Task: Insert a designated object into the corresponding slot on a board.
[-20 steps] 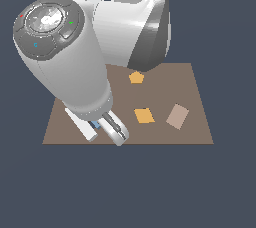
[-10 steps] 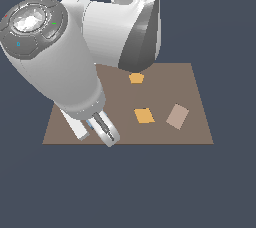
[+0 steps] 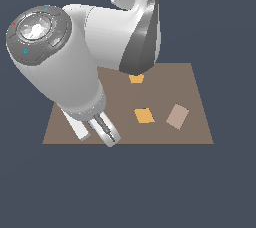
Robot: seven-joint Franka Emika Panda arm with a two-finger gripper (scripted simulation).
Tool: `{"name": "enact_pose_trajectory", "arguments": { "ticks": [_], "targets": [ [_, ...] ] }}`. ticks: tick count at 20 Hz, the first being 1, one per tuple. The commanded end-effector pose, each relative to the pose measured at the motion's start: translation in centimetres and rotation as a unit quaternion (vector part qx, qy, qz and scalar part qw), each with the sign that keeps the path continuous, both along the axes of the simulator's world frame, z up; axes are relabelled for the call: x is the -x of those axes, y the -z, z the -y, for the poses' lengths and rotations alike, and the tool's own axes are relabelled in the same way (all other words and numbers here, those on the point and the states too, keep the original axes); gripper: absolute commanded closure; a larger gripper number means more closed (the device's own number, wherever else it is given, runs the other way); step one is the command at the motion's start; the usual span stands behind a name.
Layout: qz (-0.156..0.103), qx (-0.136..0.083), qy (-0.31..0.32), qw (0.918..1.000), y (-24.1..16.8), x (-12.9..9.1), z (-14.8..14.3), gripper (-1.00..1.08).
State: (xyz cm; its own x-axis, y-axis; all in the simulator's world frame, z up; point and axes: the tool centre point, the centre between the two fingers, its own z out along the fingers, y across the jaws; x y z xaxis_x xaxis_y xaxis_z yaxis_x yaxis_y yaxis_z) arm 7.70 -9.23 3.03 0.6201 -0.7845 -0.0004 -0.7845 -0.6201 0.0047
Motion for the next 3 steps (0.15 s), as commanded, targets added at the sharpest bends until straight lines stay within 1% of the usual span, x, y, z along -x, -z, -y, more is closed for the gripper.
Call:
{"name": "enact_pose_trajectory", "arguments": {
  "ticks": [1,3],
  "targets": [
    [0.000,0.000,0.000,1.0000,0.00,-0.01,0.00,-0.92],
    [0.000,0.000,0.000,1.0000,0.00,-0.01,0.00,-0.92]
  ]
}}
